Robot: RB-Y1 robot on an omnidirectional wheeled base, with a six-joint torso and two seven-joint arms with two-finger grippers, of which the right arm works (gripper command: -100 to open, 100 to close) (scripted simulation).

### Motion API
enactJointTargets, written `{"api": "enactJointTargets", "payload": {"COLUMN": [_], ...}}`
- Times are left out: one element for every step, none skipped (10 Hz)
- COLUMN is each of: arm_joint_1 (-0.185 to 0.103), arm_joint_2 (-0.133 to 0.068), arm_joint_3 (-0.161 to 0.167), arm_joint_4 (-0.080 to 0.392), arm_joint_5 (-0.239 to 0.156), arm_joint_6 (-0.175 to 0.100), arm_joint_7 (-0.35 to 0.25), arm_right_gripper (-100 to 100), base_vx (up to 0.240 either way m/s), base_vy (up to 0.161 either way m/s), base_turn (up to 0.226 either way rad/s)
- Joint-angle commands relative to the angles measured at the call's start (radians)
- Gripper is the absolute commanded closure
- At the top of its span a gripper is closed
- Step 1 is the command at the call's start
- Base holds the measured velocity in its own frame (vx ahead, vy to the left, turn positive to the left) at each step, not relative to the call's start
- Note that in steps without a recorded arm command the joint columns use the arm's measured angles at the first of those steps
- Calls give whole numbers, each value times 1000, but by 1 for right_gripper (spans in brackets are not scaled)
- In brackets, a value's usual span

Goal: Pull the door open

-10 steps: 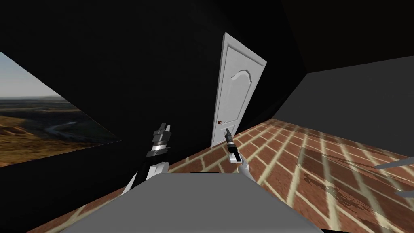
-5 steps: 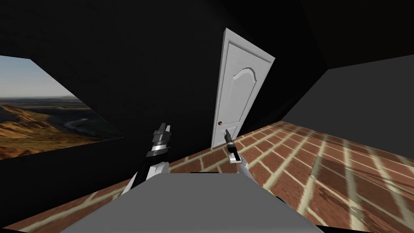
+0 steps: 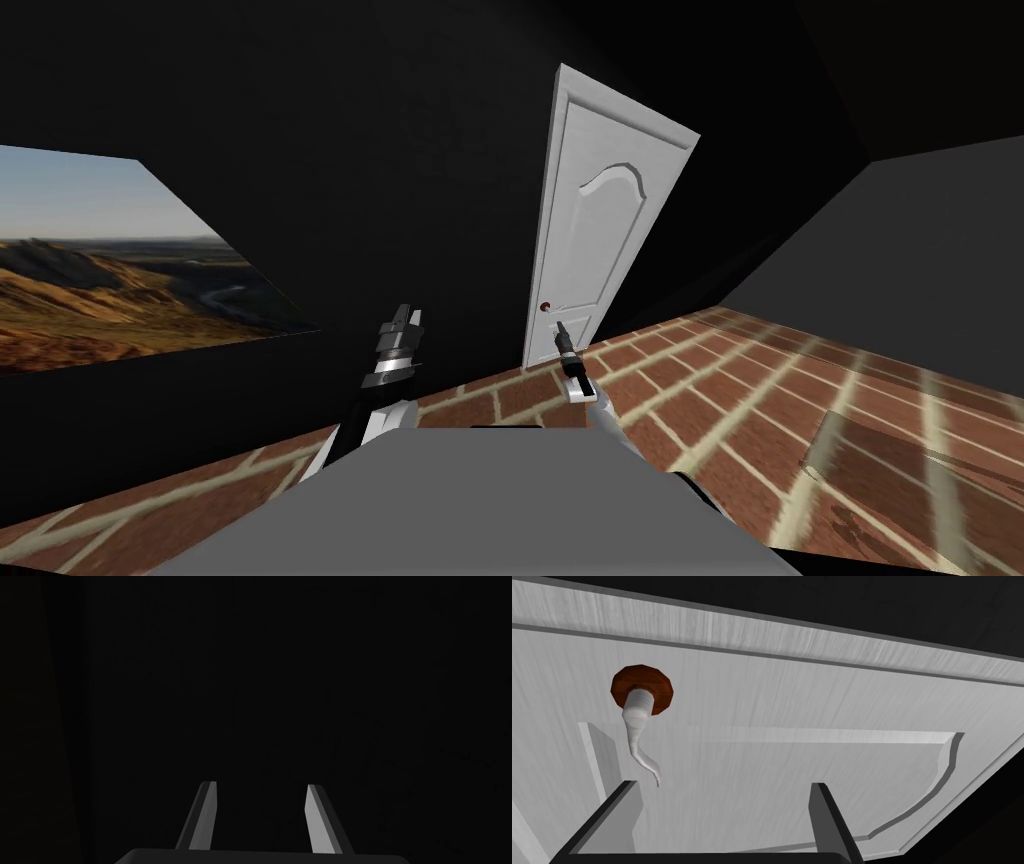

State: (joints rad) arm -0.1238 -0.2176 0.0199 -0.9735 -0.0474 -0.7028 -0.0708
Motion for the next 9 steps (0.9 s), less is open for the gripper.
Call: {"api": "enactJointTargets", "payload": {"arm_joint_1": [-19, -27, -36, -45, -53, -61, -68, -83, -90], "arm_joint_2": [-3, -5, -7, -9, -11, -13, -14, -18, -19], "arm_joint_3": [1, 2, 3, 3, 4, 5, 5, 7, 7], "arm_joint_4": [48, 68, 88, 108, 128, 146, 163, 198, 215], "arm_joint_5": [1, 1, 2, 2, 3, 3, 4, 4, 5], "arm_joint_6": [-11, -12, -13, -14, -15, -16, -17, -19, -20], "arm_joint_7": [-6, -9, -13, -16, -19, -22, -25, -31, -34], "arm_right_gripper": [-100, -100, -100, -100, -100, -100, -100, -100, -100], "base_vx": [33, 32, 25, 6, 12, 15, 7, 13, 17], "base_vy": [-119, -107, -115, -128, -115, -110, -99, -143, -154], "base_turn": [122, 135, 103, 128, 116, 104, 109, 142, 151]}}
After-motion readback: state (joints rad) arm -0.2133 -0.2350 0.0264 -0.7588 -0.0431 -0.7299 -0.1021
